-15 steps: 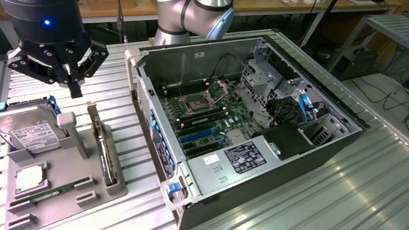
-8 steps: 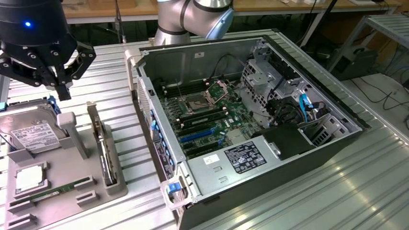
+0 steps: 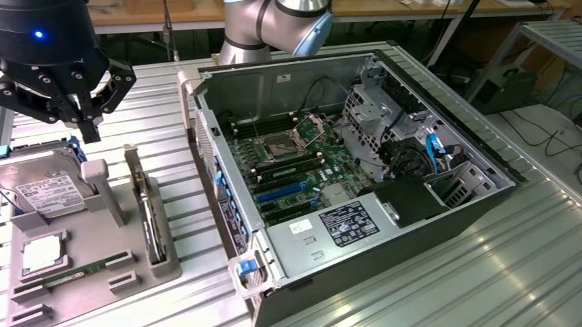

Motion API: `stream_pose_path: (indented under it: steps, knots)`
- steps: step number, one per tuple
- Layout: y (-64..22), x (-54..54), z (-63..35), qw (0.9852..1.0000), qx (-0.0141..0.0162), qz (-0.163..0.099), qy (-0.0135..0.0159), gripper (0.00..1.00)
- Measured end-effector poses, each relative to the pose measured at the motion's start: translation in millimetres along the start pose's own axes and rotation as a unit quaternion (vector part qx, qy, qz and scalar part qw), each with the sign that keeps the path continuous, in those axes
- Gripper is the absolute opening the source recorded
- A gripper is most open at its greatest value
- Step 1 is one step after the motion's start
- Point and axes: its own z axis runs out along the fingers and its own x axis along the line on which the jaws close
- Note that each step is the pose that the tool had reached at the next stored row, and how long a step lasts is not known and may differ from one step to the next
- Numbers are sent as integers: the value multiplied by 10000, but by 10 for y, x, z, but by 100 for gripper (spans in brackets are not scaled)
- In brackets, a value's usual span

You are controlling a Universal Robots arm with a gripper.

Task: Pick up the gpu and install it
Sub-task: 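Reach for the gpu, then pick up the gpu and move the gpu toward the slot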

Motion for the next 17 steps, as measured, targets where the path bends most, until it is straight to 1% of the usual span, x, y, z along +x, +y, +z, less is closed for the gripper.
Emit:
stream_pose_path:
  steps: [8, 9, 11, 12, 13, 14, 15, 17]
  knots:
    - [0, 0, 0, 10000, 0, 0, 0, 11]
    - [0, 0, 0, 10000, 0, 0, 0, 24]
    - [0, 0, 0, 10000, 0, 0, 0, 36]
    - [0, 2, 0, 10000, 0, 0, 0, 48]
    - [0, 2, 0, 10000, 0, 0, 0, 65]
    - [-10, 4, 0, 10000, 3, 10, -1, 65]
    - [-22, 4, -1, 10000, 5, 19, 0, 72]
    - [-57, 3, -3, 10000, 6, 32, -1, 72]
